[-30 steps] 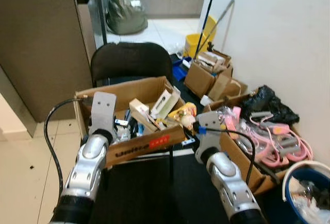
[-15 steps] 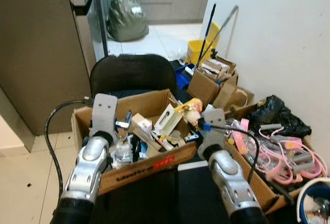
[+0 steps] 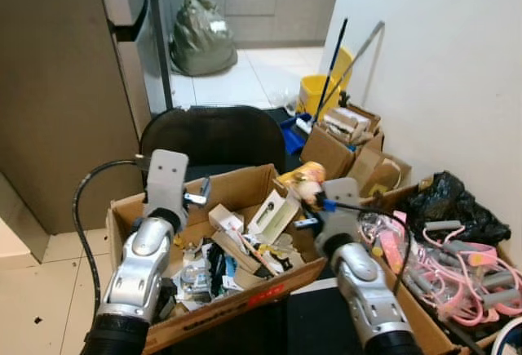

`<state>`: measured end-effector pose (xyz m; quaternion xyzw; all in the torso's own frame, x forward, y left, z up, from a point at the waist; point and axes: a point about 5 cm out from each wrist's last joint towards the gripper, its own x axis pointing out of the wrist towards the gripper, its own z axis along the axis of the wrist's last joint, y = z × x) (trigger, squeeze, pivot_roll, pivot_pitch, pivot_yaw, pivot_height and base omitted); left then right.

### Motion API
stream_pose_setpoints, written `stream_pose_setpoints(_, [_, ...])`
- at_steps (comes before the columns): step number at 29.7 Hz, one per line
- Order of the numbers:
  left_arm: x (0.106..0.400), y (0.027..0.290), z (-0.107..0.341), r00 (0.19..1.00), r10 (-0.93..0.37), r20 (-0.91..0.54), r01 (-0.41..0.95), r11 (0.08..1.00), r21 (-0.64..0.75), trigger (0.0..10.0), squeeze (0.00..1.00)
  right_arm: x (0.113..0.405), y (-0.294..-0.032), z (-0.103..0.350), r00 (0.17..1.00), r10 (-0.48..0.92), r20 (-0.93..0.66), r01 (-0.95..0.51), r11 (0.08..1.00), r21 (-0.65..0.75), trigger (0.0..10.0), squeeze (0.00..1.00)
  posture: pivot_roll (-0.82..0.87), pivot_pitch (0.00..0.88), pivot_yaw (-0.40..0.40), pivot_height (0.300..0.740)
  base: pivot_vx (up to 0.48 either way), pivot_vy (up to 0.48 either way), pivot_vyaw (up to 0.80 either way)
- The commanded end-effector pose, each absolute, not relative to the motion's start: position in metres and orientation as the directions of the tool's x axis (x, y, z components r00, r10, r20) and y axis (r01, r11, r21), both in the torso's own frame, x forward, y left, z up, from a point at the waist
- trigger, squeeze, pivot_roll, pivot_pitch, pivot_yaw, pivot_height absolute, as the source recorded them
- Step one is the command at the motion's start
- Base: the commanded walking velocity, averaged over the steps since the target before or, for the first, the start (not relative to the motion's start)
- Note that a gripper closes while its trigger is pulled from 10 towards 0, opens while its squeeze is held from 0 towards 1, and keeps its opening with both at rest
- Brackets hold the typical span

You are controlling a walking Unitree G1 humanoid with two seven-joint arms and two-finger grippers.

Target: Picking trash to rubbish bin

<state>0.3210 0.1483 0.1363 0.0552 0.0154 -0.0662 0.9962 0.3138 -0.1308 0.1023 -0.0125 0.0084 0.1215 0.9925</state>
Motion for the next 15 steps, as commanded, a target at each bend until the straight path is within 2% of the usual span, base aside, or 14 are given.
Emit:
stream_pose_setpoints(1, [0.3197, 0.1483, 0.1333, 0.990, -0.133, -0.055, 0.139, 0.983, 0.117, 10.0, 0.00, 0.3139, -0.1354, 0.1026, 0.974, 0.226, -0.021, -0.227, 0.973, -0.030, 10.0, 0.00, -0.06, 0.056, -0.014, 0.740, 0.341, 0.000, 0.00])
stream_pose_setpoints(3, [0.3193, 0.1494, 0.1324, 0.990, -0.127, -0.060, 0.133, 0.985, 0.112, 10.0, 0.00, 0.3136, -0.1351, 0.1024, 0.973, 0.228, -0.021, -0.229, 0.973, -0.034, 10.0, 0.00, -0.07, 0.061, -0.007, 0.740, 0.336, 0.000, 0.00])
stream_pose_setpoints(12, [0.3173, 0.1478, 0.1250, 0.982, -0.155, -0.103, 0.169, 0.975, 0.146, 10.0, 0.00, 0.3141, -0.1366, 0.1037, 0.974, 0.225, -0.017, -0.226, 0.973, -0.042, 10.0, 0.00, -0.07, 0.060, -0.015, 0.740, 0.000, 0.000, 0.00])
stream_pose_setpoints(15, [0.3163, 0.1470, 0.1247, 0.970, -0.211, -0.122, 0.229, 0.961, 0.157, 10.0, 0.00, 0.3160, -0.1359, 0.1068, 0.972, 0.234, -0.011, -0.234, 0.971, -0.049, 10.0, 0.00, -0.06, 0.071, -0.020, 0.740, 0.000, 0.000, 0.00])
